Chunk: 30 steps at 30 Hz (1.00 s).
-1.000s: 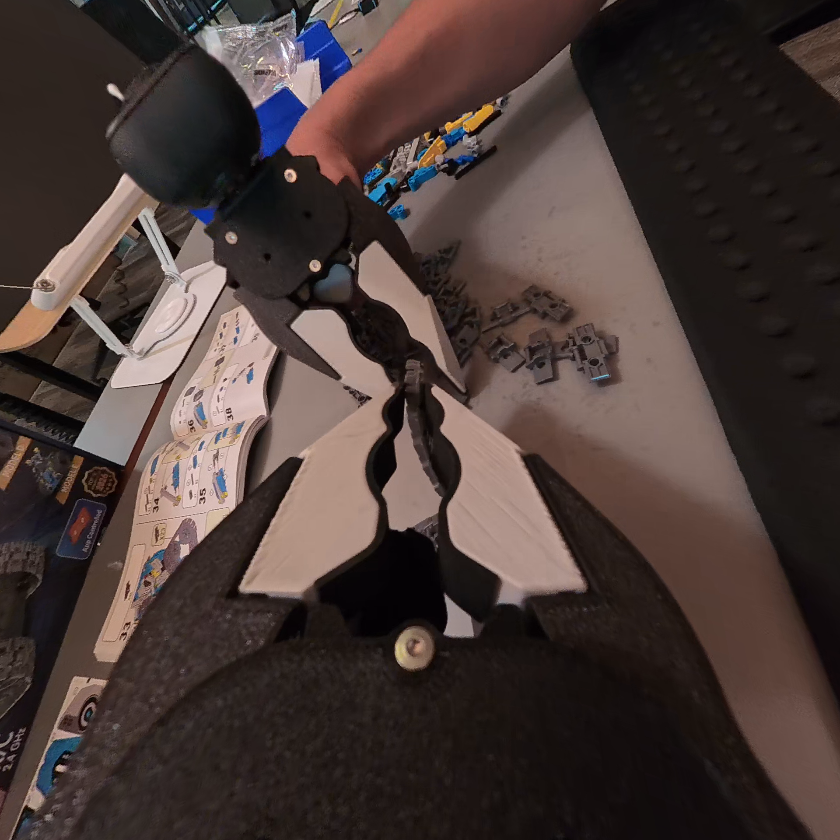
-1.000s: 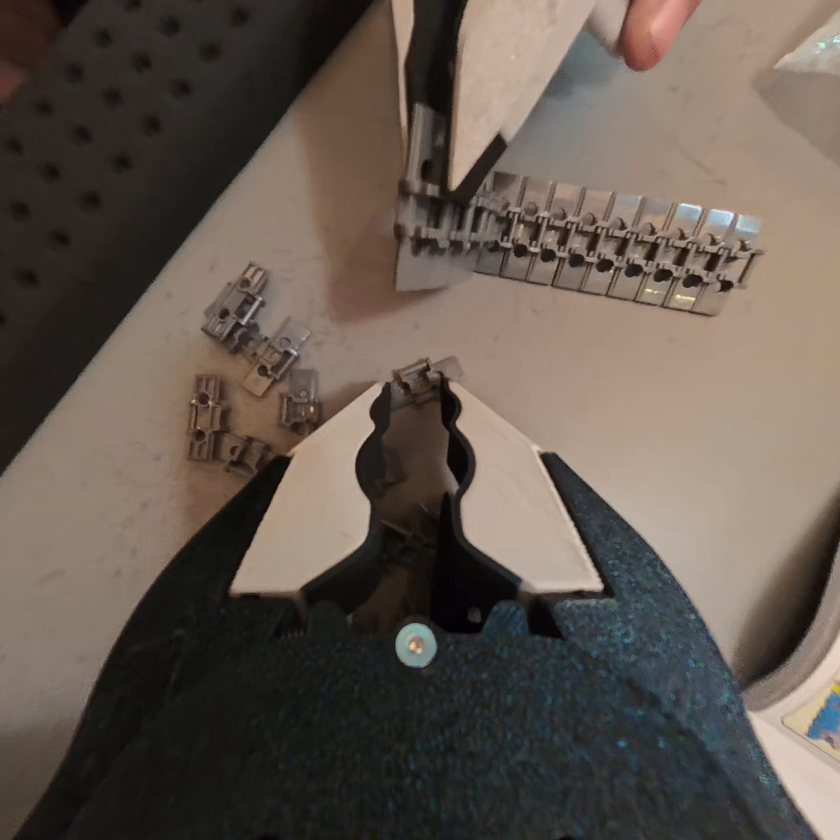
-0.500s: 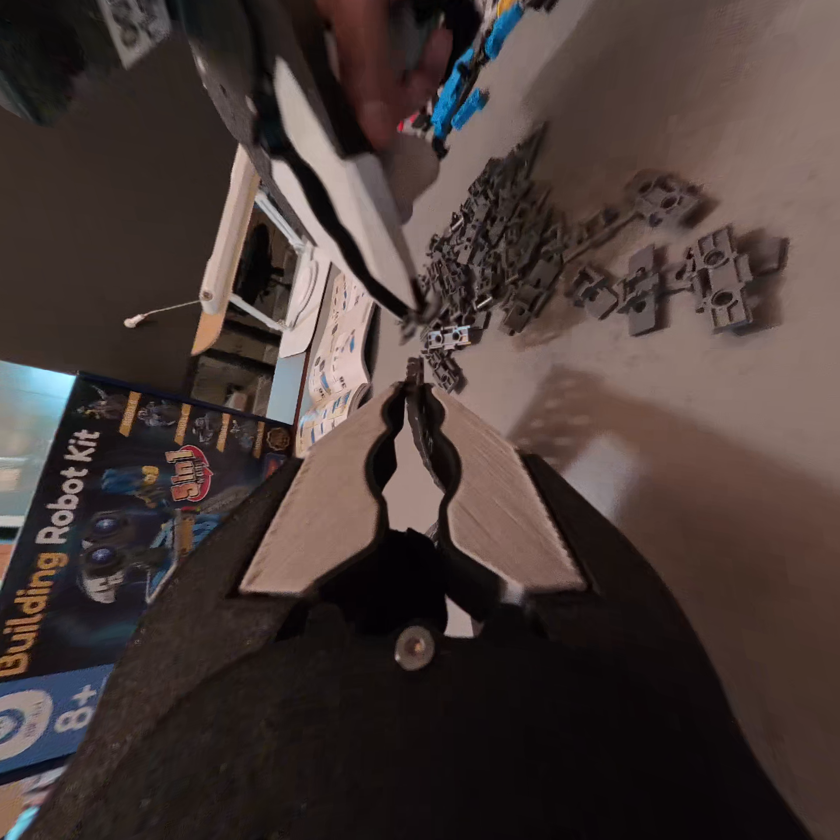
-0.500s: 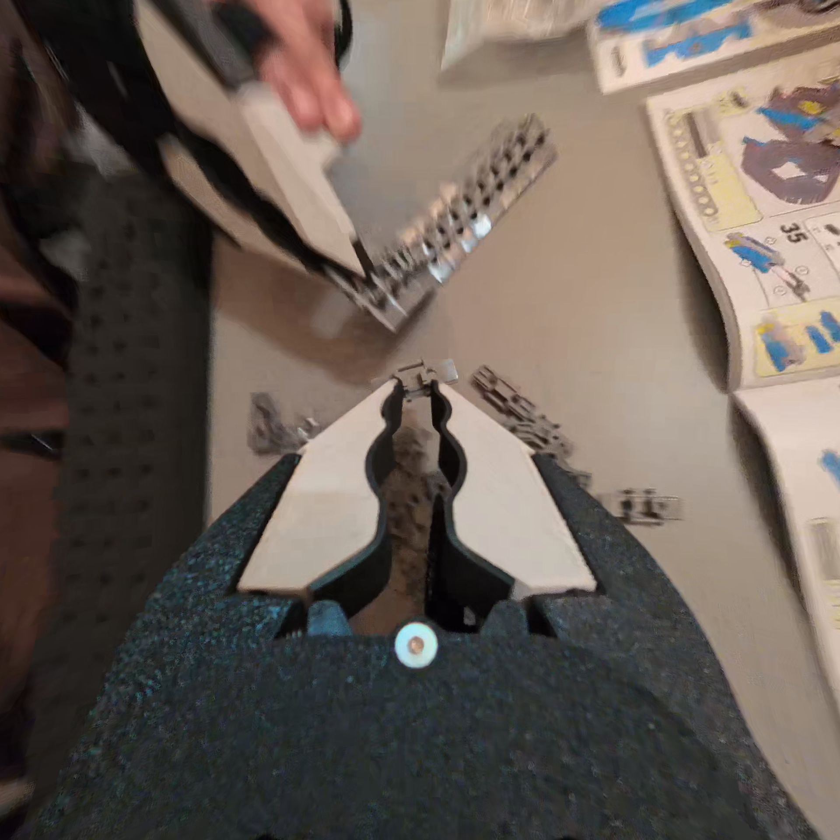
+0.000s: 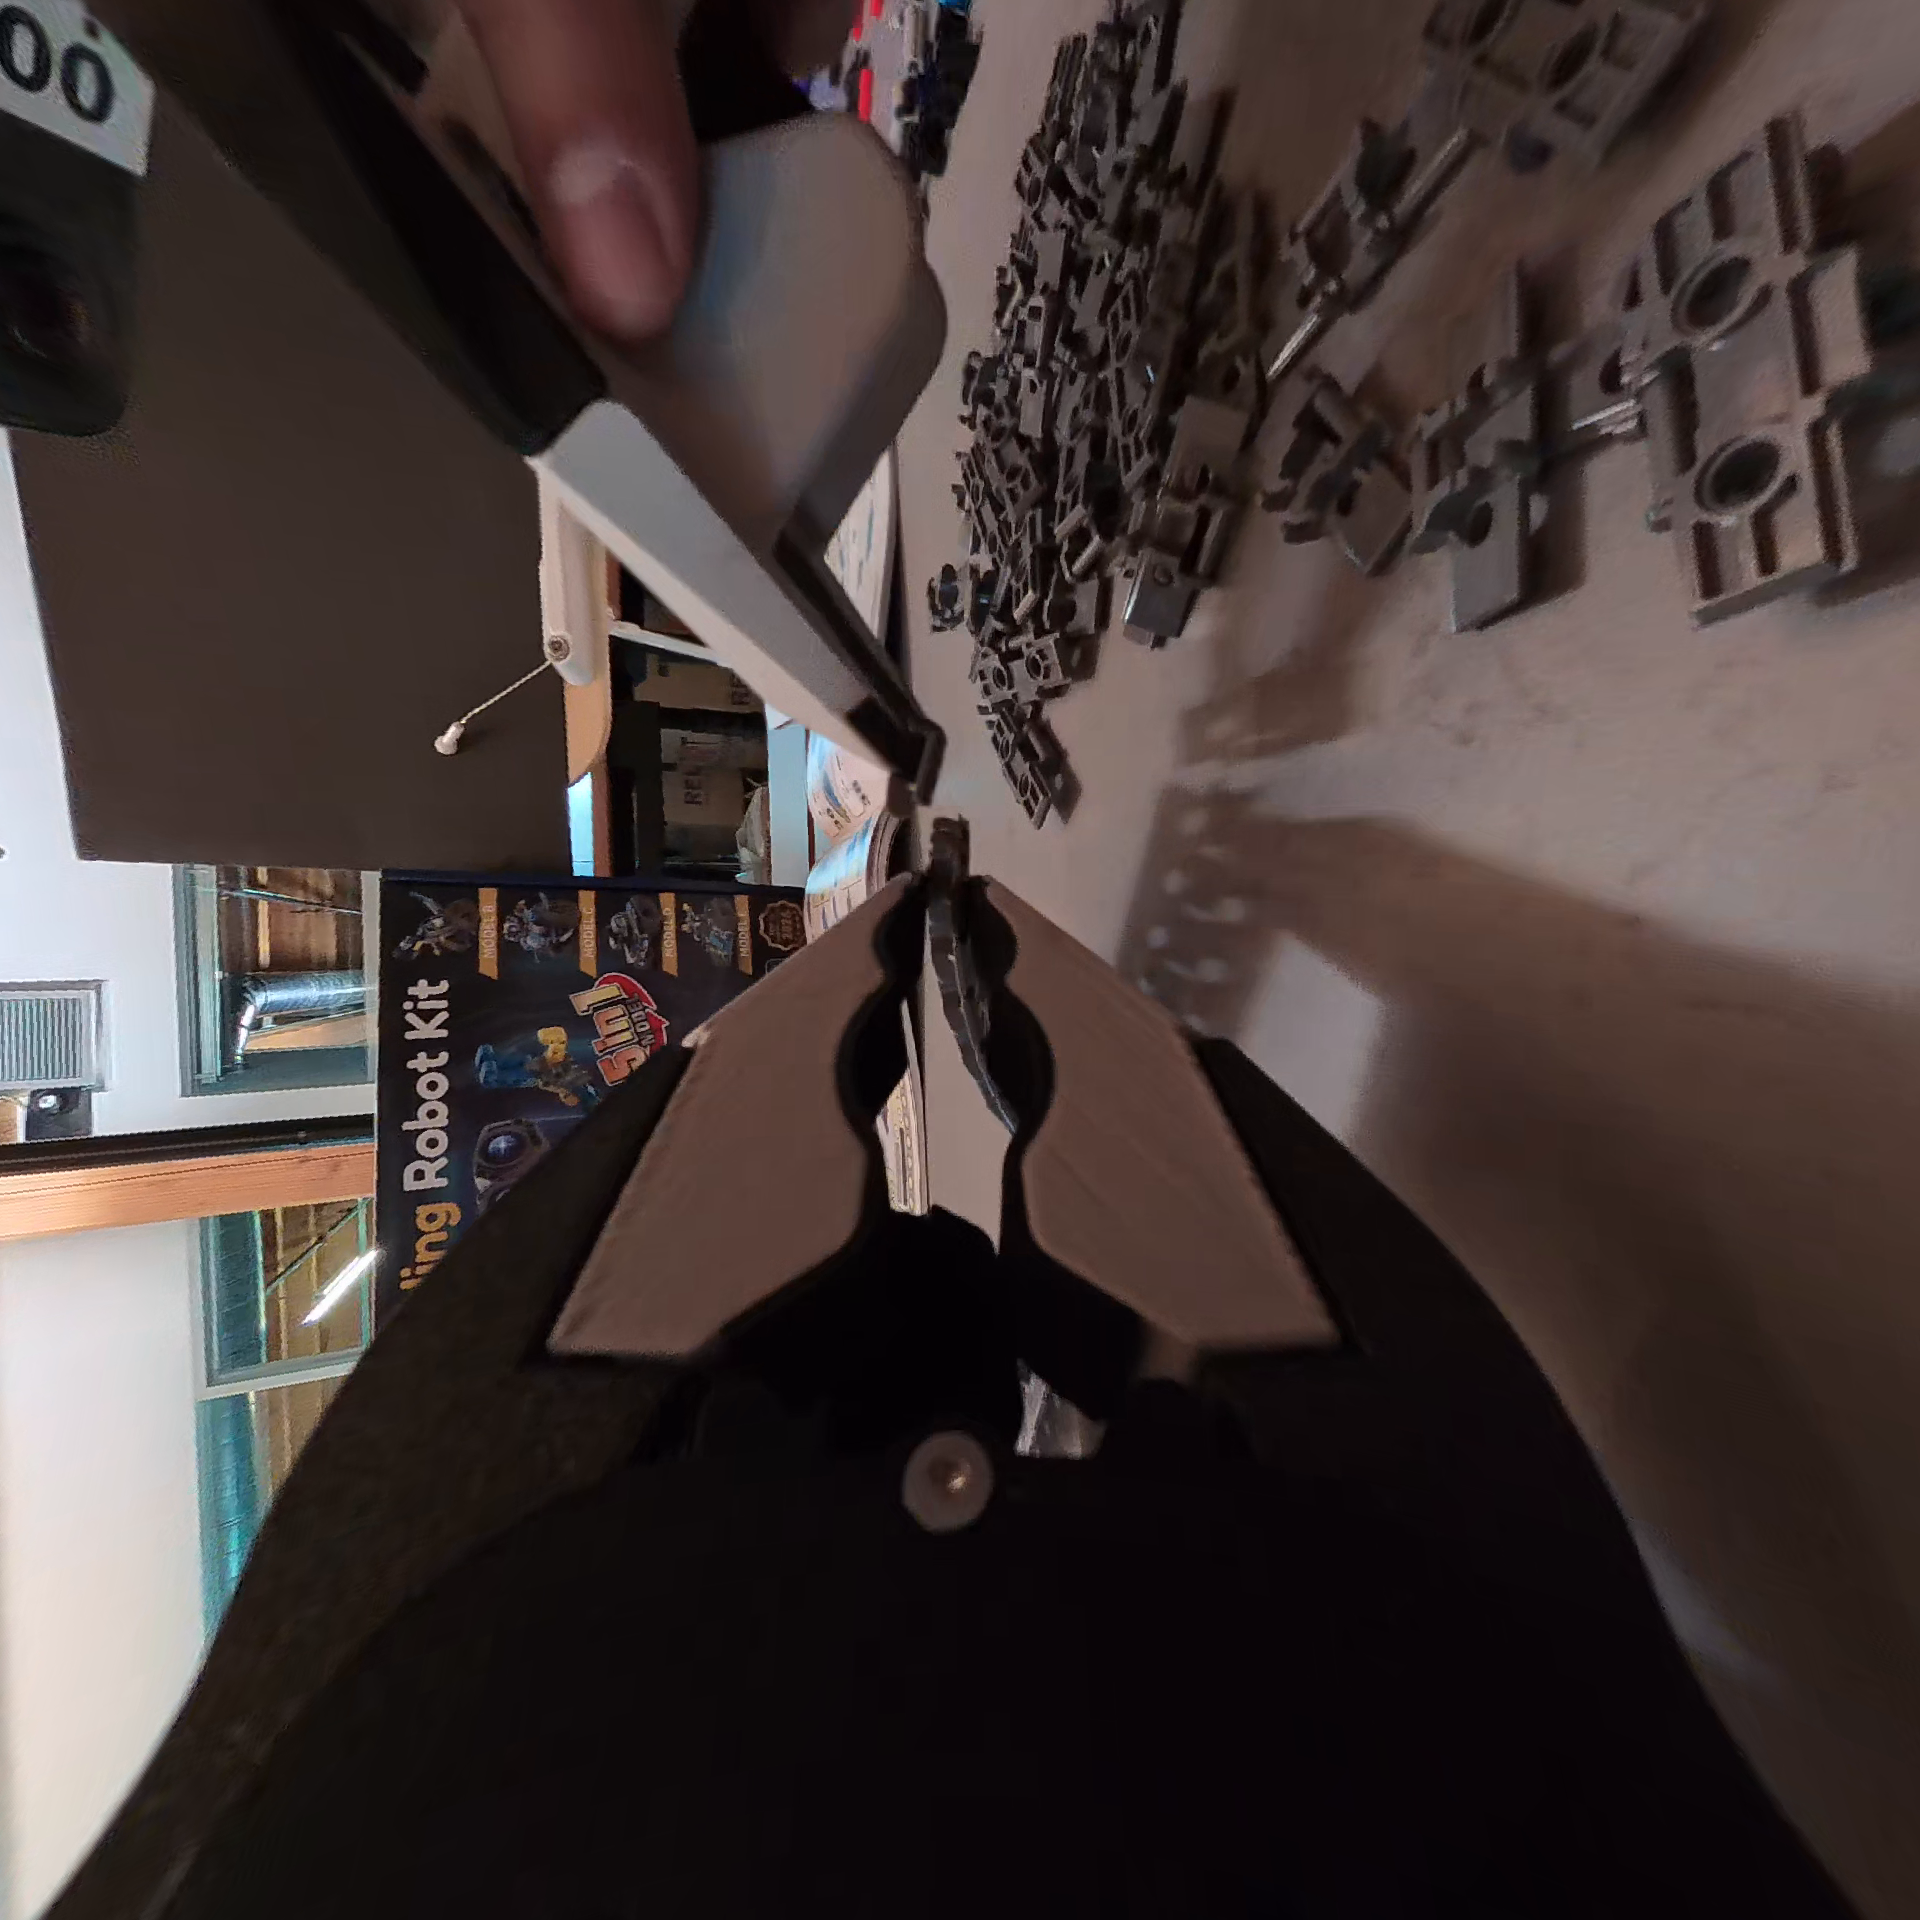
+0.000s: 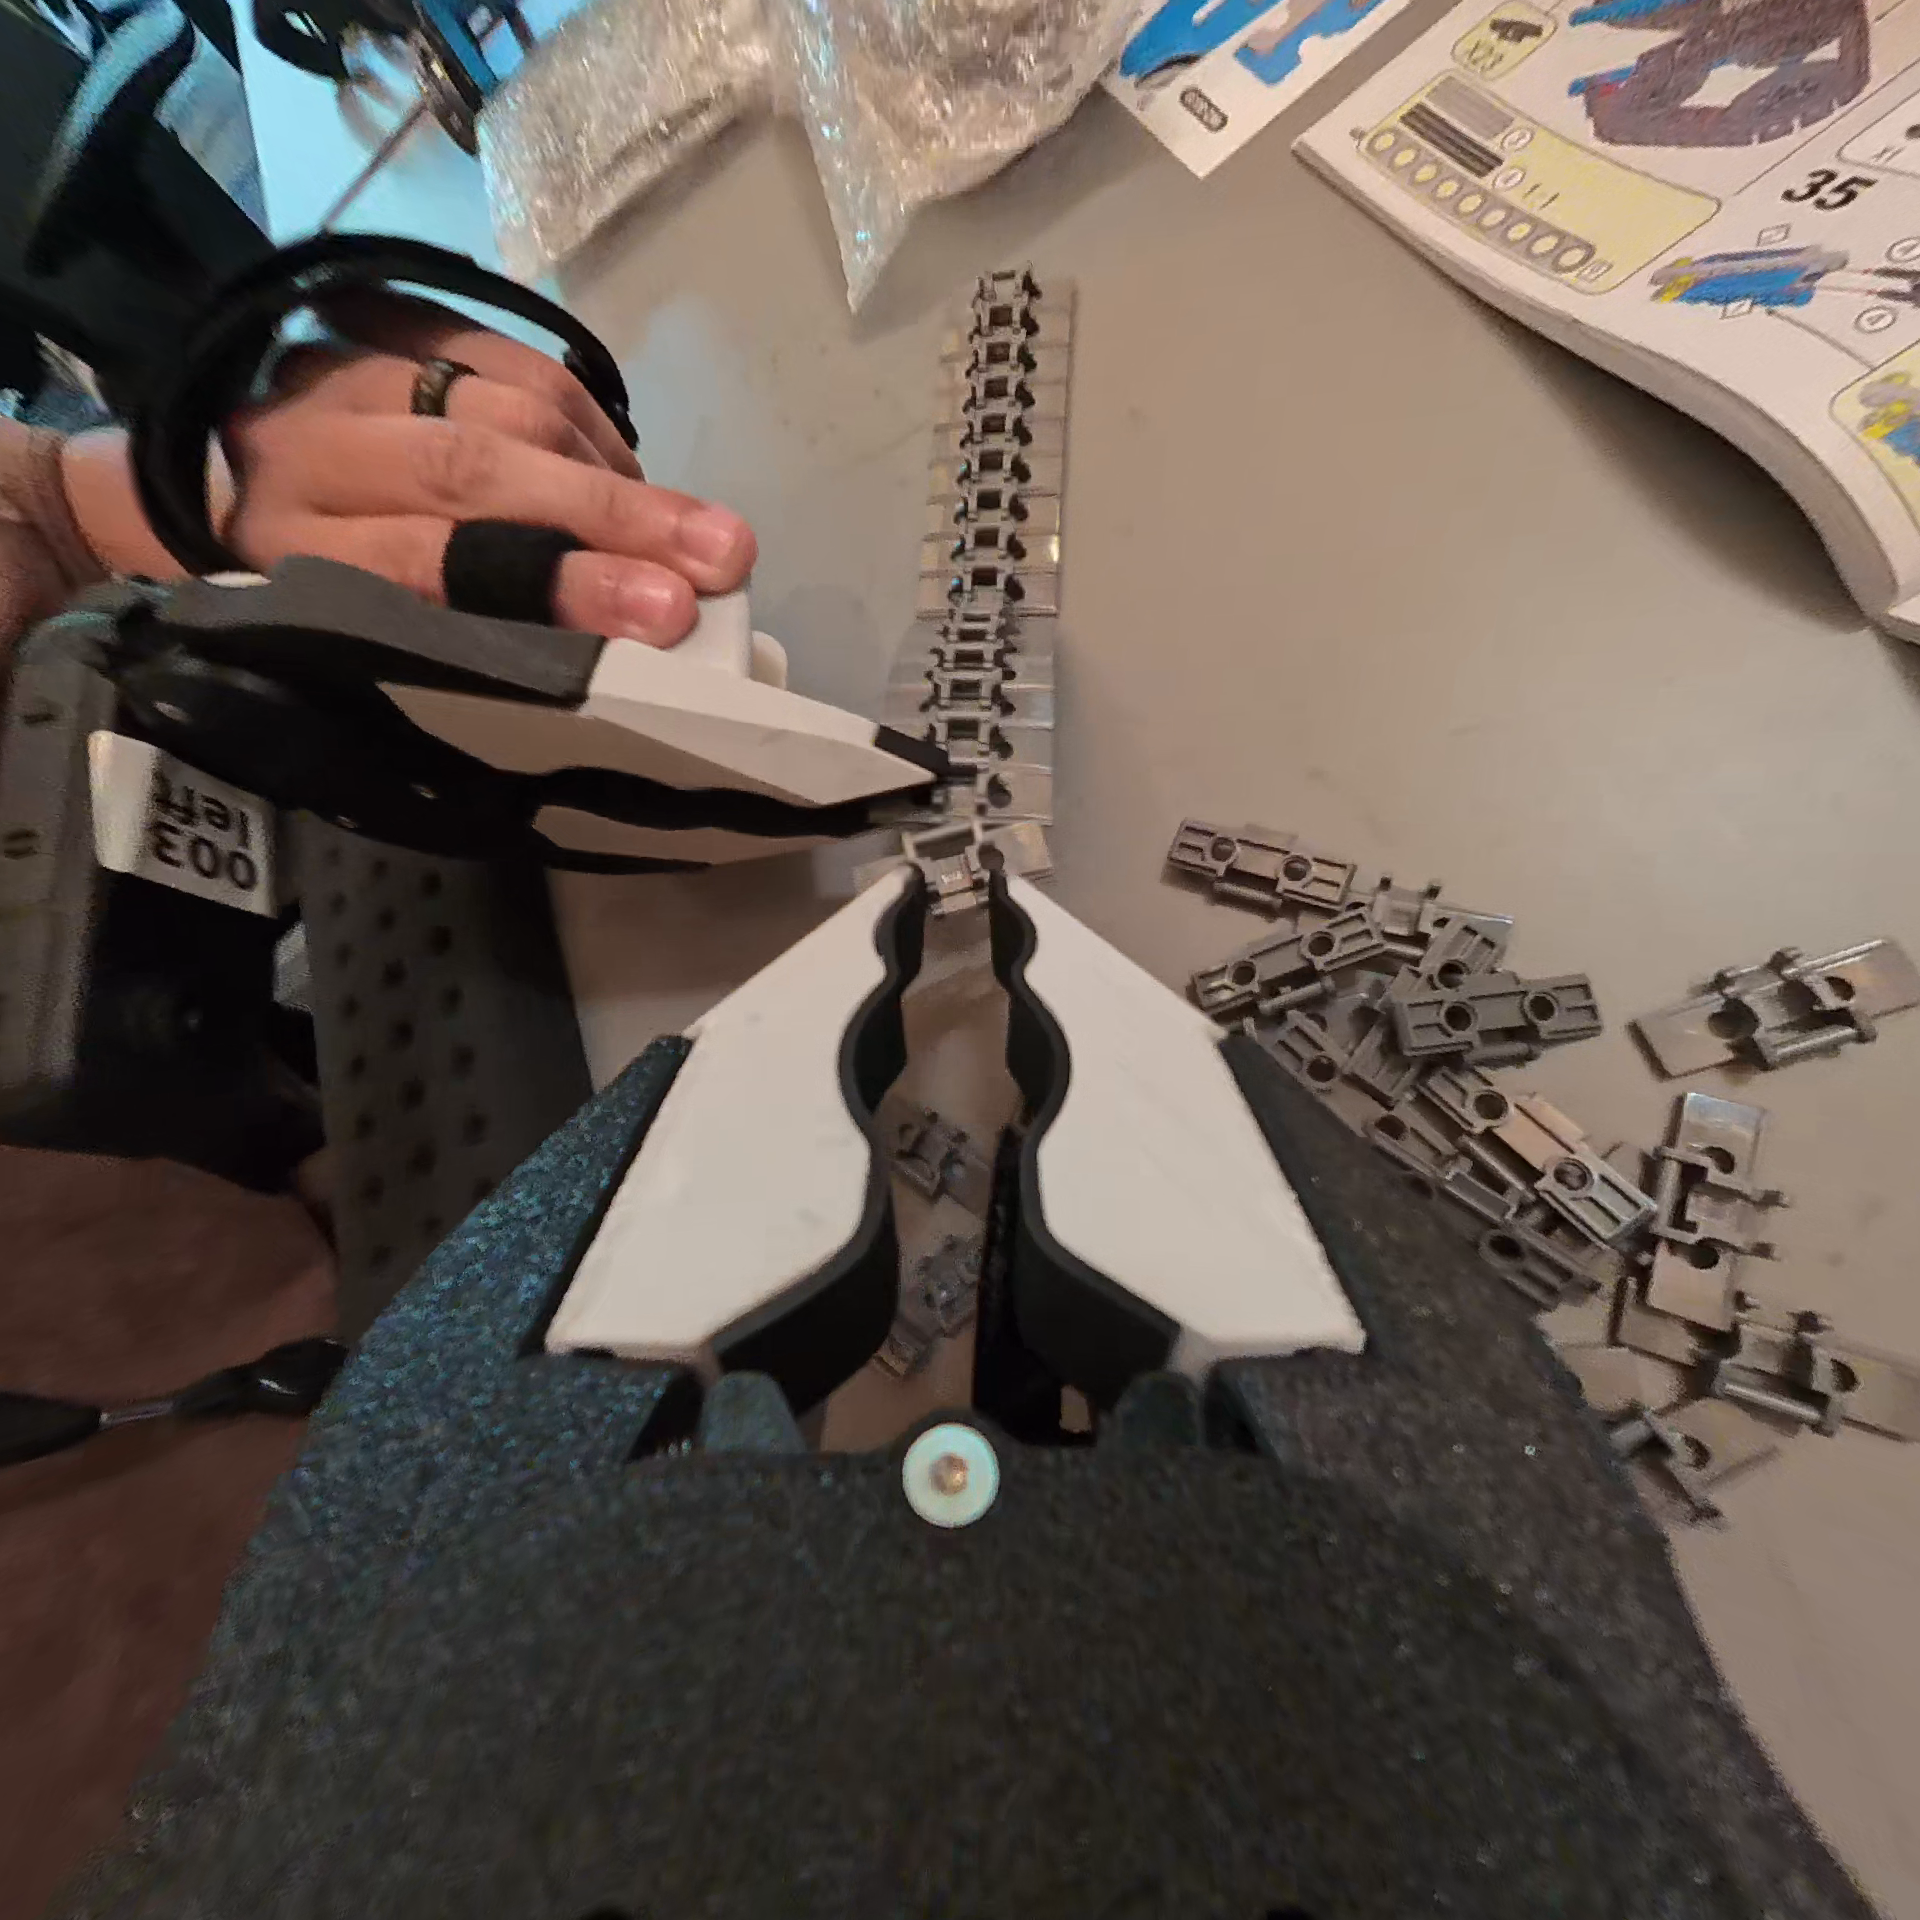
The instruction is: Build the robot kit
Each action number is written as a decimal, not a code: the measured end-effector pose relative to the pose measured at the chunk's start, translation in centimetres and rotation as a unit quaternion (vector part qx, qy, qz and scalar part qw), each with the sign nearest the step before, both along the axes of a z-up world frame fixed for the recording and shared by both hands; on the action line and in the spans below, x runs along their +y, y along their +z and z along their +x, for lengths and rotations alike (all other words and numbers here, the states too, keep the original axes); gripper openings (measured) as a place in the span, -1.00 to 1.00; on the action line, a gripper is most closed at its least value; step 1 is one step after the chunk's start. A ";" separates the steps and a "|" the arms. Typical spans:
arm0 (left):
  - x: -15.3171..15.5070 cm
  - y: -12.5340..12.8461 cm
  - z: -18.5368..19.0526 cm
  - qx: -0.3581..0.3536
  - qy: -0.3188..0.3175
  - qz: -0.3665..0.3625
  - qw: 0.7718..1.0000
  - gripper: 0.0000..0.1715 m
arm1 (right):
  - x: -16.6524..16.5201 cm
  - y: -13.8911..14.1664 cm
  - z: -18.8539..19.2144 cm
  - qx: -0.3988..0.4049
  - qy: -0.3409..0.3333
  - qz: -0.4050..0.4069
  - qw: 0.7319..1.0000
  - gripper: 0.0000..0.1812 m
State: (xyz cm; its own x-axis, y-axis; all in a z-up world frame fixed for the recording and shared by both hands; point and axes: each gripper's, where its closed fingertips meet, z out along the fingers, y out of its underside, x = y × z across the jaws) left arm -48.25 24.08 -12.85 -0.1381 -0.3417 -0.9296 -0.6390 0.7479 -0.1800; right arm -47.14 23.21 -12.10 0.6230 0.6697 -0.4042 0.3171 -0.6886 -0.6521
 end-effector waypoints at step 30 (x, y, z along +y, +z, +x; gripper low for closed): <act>0.3 -0.6 0.2 0.015 0.015 0.044 0.999 -0.92 | 0.4 -2.0 -0.4 -0.013 -0.035 -0.053 0.998 -0.83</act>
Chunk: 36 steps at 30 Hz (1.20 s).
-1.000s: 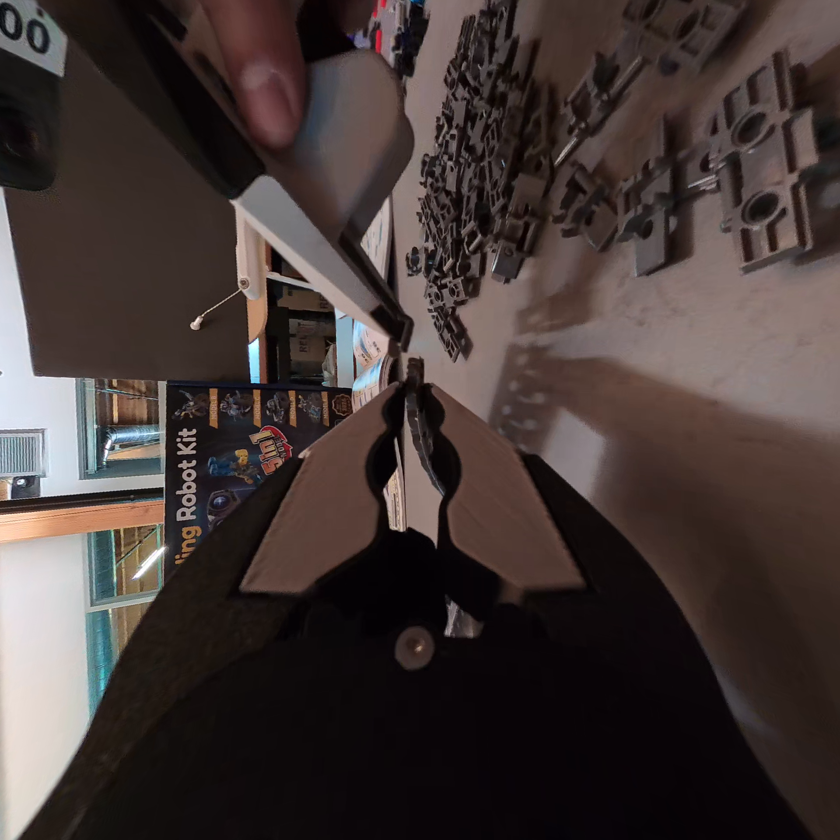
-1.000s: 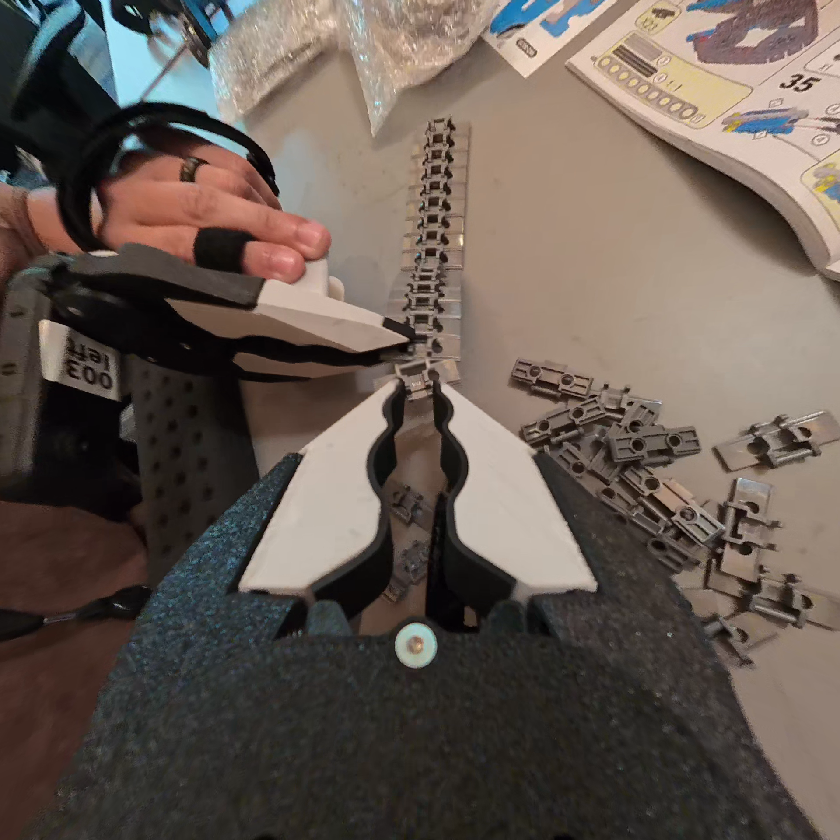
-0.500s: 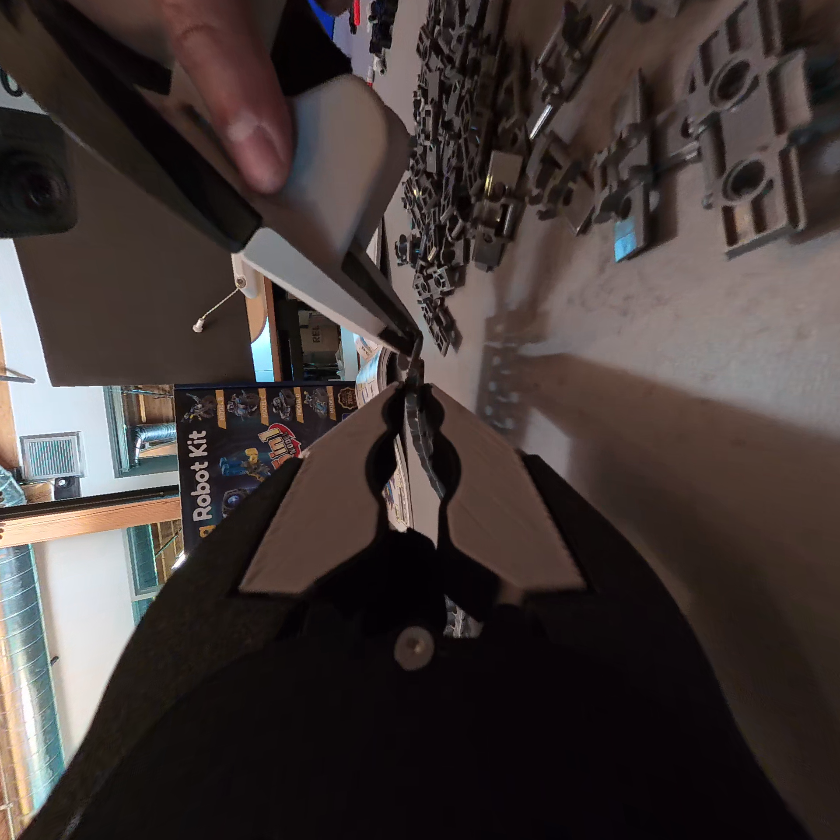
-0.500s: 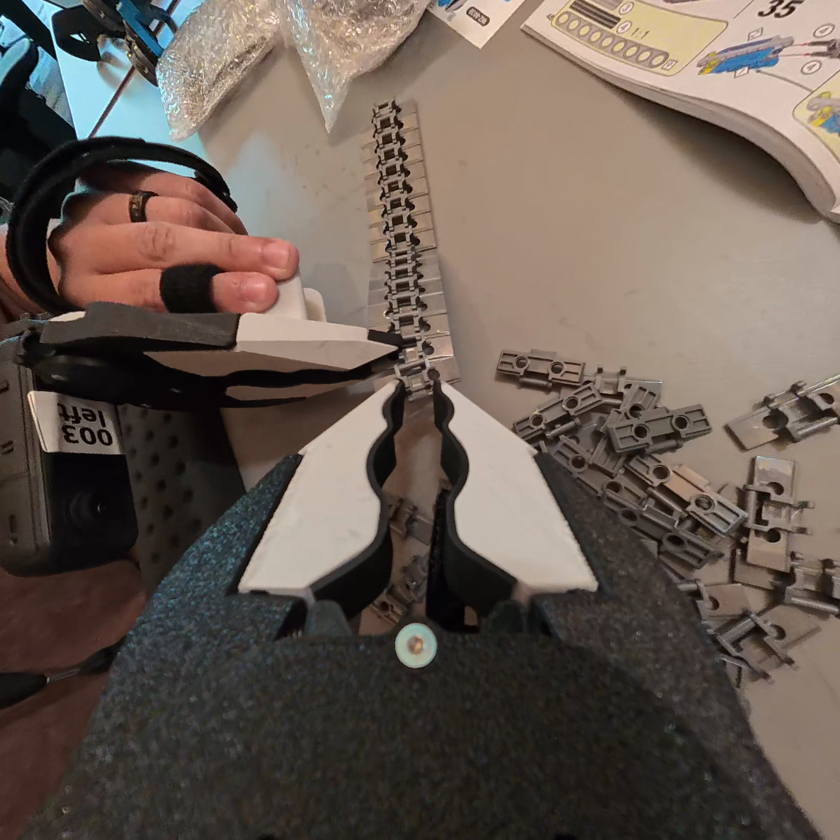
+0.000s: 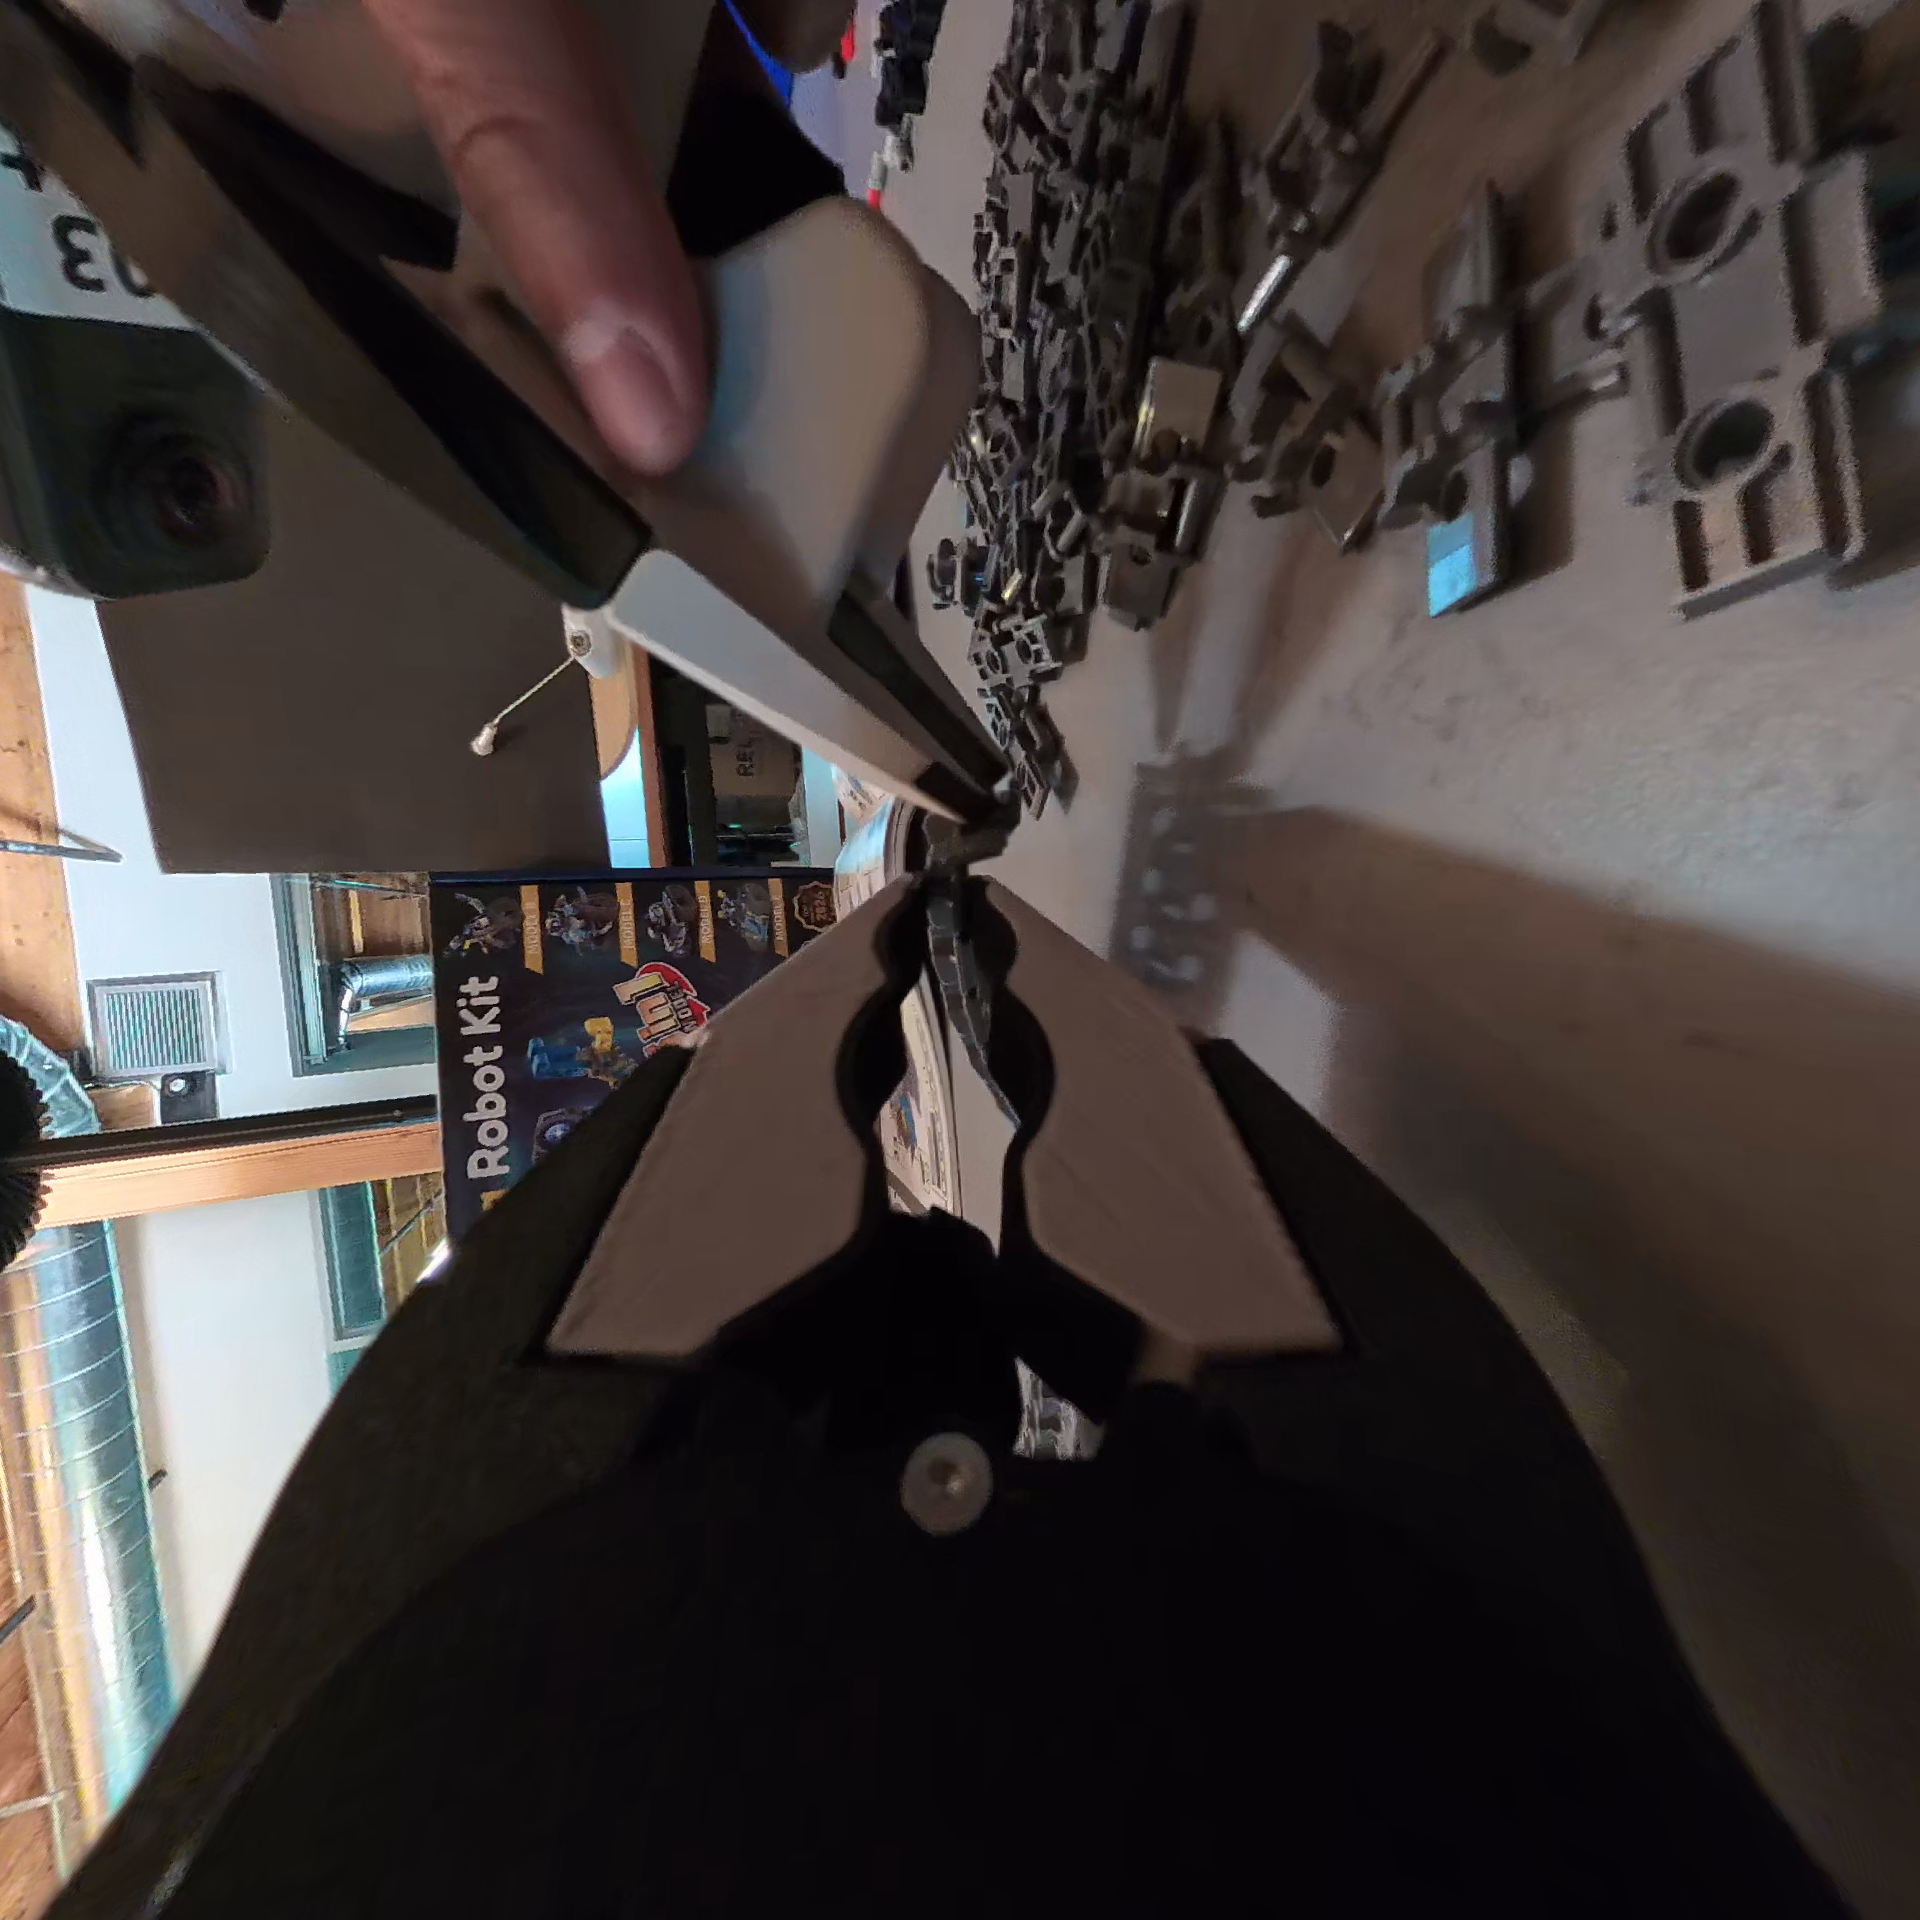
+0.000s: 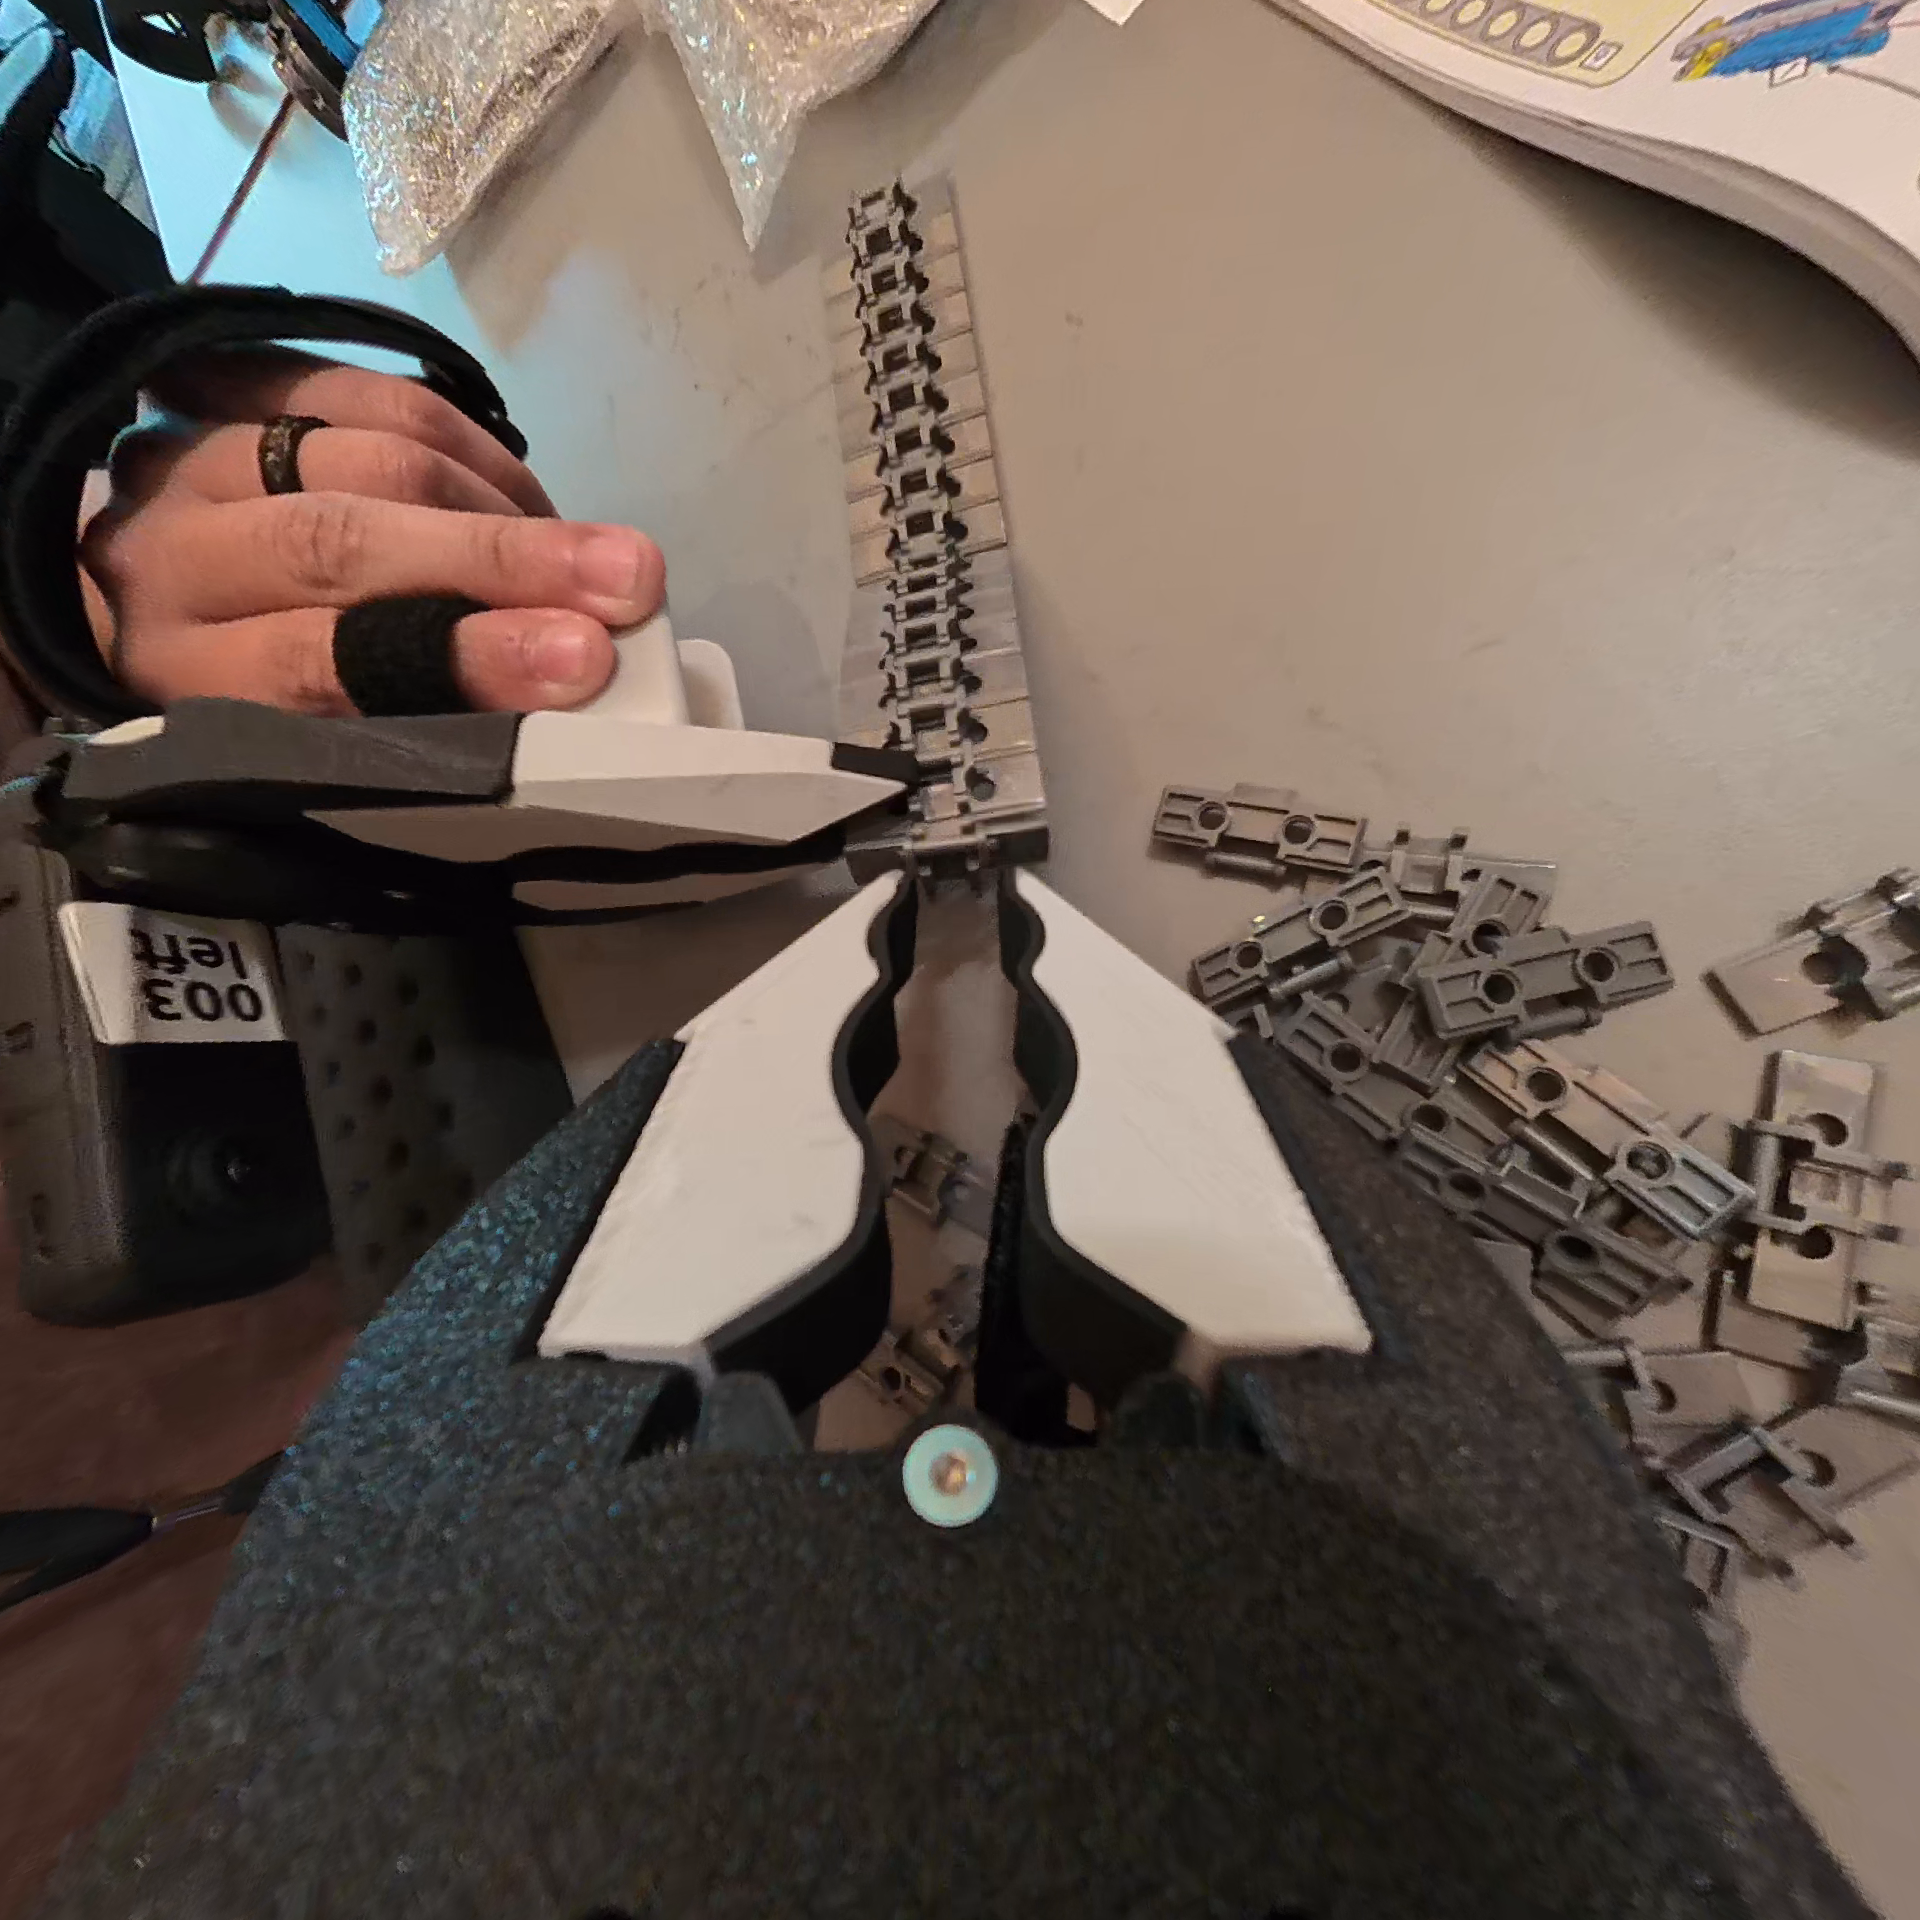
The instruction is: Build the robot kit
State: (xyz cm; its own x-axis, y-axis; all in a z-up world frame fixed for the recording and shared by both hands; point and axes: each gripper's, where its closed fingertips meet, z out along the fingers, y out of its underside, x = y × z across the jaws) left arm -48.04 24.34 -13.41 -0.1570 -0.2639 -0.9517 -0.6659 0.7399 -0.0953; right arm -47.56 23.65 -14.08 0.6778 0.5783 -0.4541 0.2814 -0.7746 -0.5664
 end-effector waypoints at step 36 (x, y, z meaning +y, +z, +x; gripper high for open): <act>-0.9 1.0 0.0 -0.052 -0.031 -0.140 0.988 -0.92 | -1.6 1.2 -1.3 -0.148 0.217 0.268 0.927 -0.40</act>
